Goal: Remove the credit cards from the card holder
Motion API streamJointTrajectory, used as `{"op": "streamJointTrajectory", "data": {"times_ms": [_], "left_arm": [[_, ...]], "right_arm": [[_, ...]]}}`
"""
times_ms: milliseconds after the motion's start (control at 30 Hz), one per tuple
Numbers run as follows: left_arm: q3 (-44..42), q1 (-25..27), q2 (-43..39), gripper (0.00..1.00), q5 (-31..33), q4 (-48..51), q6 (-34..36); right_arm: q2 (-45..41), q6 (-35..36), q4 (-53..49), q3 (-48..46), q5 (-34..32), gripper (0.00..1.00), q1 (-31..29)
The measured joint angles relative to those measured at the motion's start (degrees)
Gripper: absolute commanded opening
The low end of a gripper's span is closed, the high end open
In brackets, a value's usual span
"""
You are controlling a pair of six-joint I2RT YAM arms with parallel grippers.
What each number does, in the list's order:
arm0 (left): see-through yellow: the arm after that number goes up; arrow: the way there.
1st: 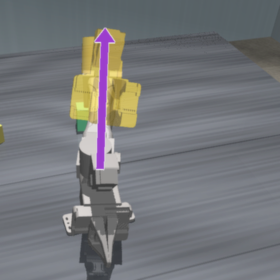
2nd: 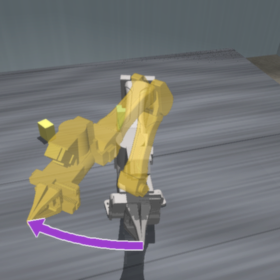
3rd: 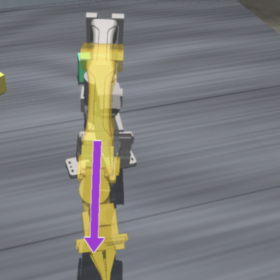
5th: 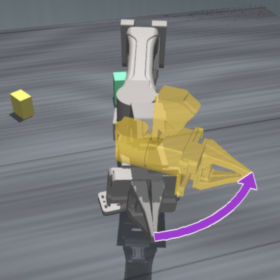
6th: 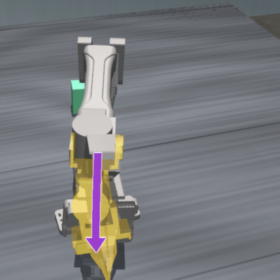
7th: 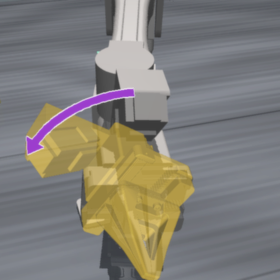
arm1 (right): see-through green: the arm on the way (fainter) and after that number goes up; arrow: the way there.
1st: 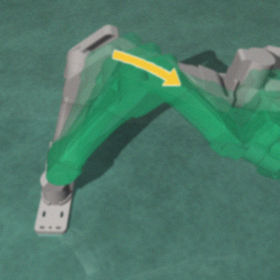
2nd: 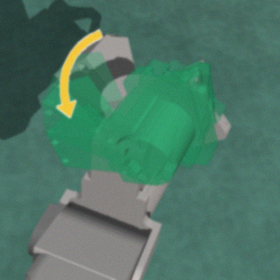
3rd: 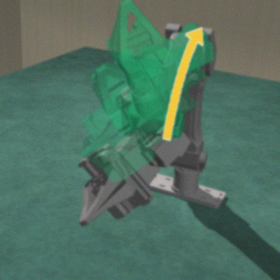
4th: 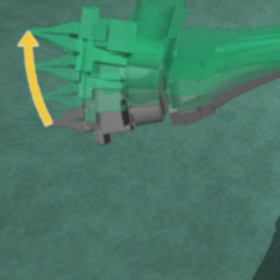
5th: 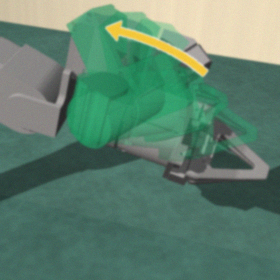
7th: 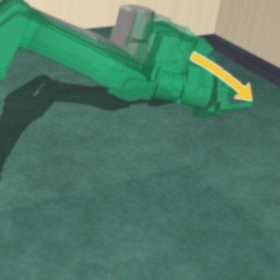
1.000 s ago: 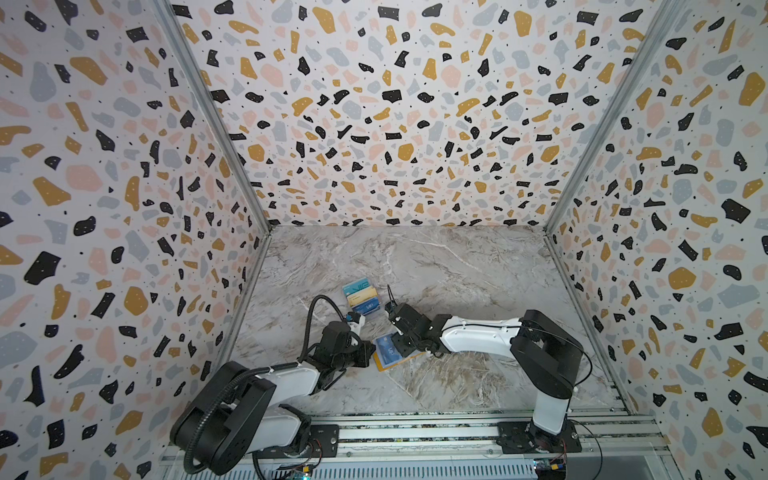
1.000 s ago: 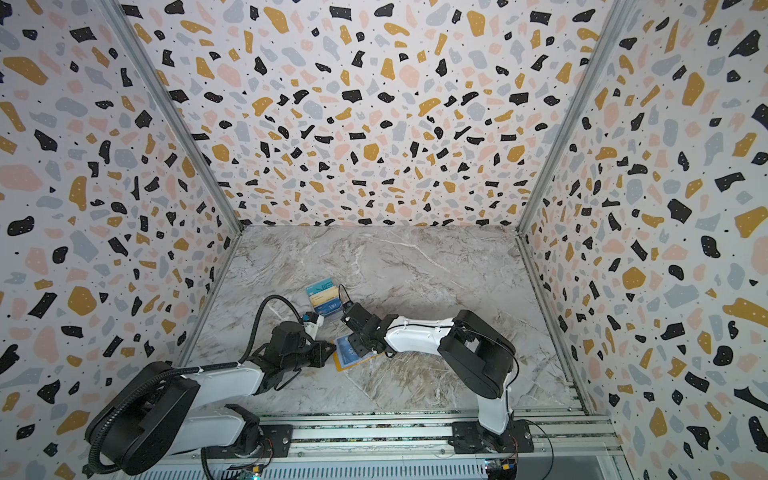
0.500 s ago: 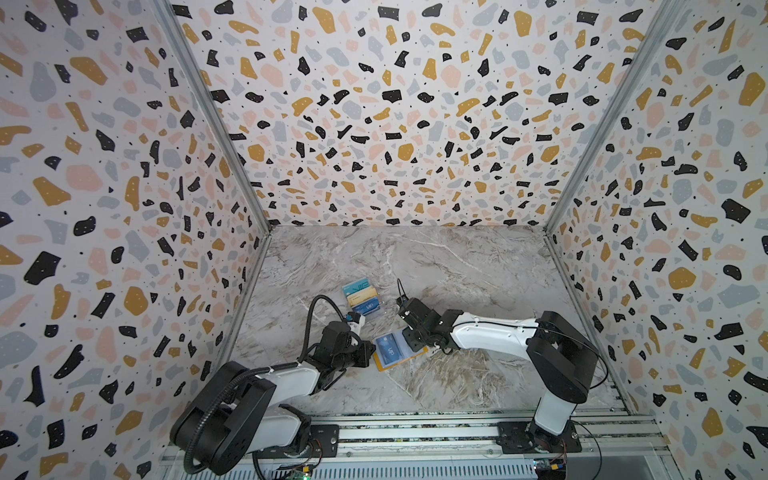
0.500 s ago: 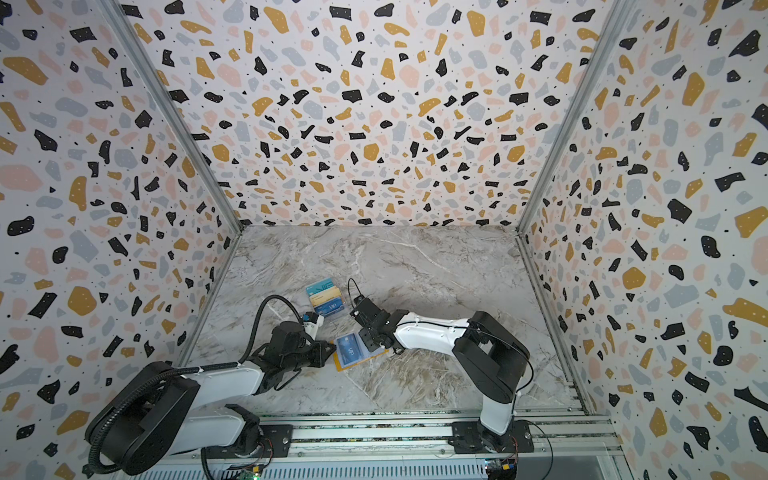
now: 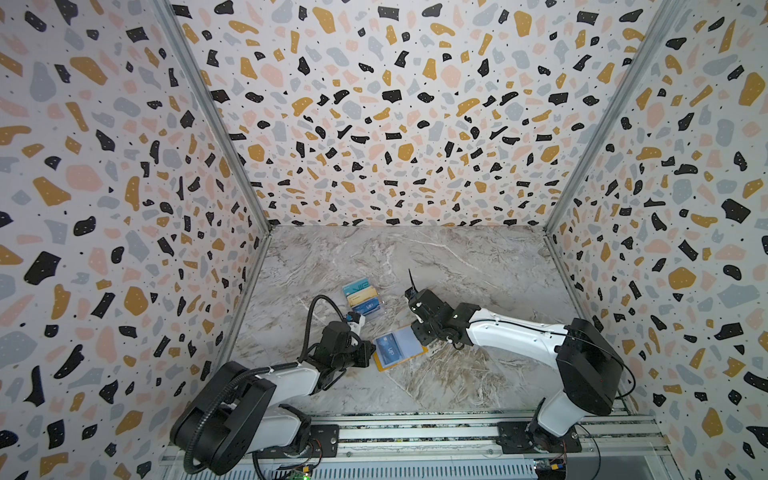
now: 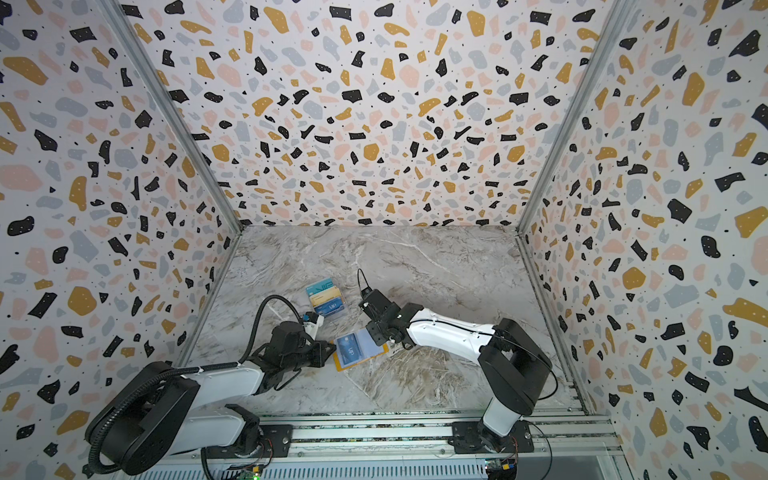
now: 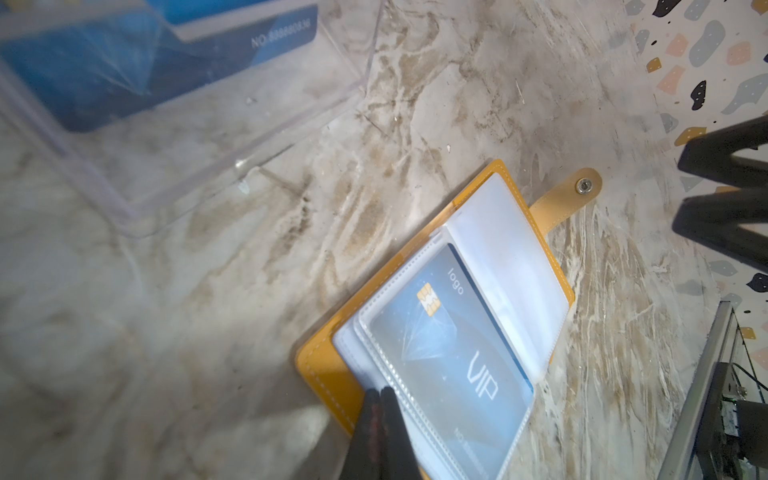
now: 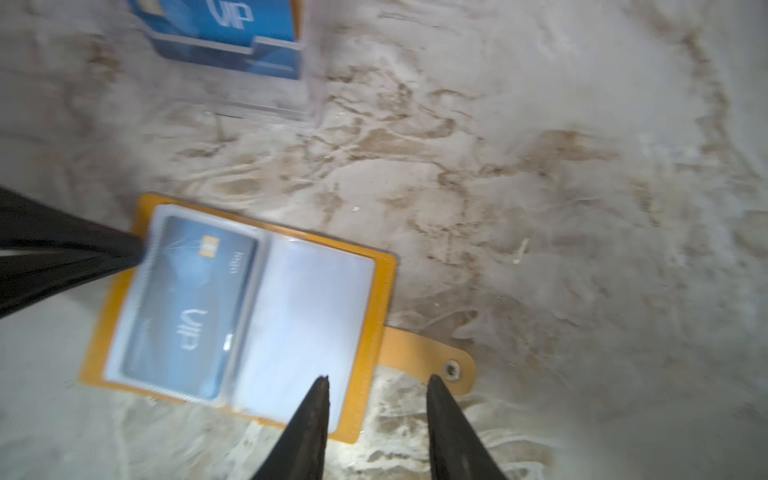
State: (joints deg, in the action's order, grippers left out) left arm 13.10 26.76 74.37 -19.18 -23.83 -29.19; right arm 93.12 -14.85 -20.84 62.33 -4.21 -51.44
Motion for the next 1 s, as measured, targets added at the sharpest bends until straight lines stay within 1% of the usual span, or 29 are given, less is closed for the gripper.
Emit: {"op": "streamJointTrajectory", "data": {"times_ms": [100,233,367,500,633,1000], "left_arm": [[0.0,0.0,0.0,0.0,0.0,0.0,0.0],[0.0,0.0,0.0,0.0,0.0,0.0,0.0],[0.0,0.0,0.0,0.0,0.0,0.0,0.0],[0.0,0.0,0.0,0.0,0.0,0.0,0.0],[0.0,0.0,0.0,0.0,0.0,0.0,0.0],[-0.2,0.0,-0.1,0.0,0.0,-0.3,0.0]], "right_arm": [[0.4,0.0,0.7,0.2,9.8,0.37,1.9],[3.6,-0.3,2.2,1.3,21.5,0.33,3.5],[8.3,-1.1,3.7,2.1,28.9,0.31,3.6],[12.8,-2.0,3.9,3.2,33.2,0.3,3.8],[15.6,-2.9,4.2,4.5,36.0,0.3,4.4],[18.4,-4.2,4.9,5.6,39.8,0.28,6.1]]}}
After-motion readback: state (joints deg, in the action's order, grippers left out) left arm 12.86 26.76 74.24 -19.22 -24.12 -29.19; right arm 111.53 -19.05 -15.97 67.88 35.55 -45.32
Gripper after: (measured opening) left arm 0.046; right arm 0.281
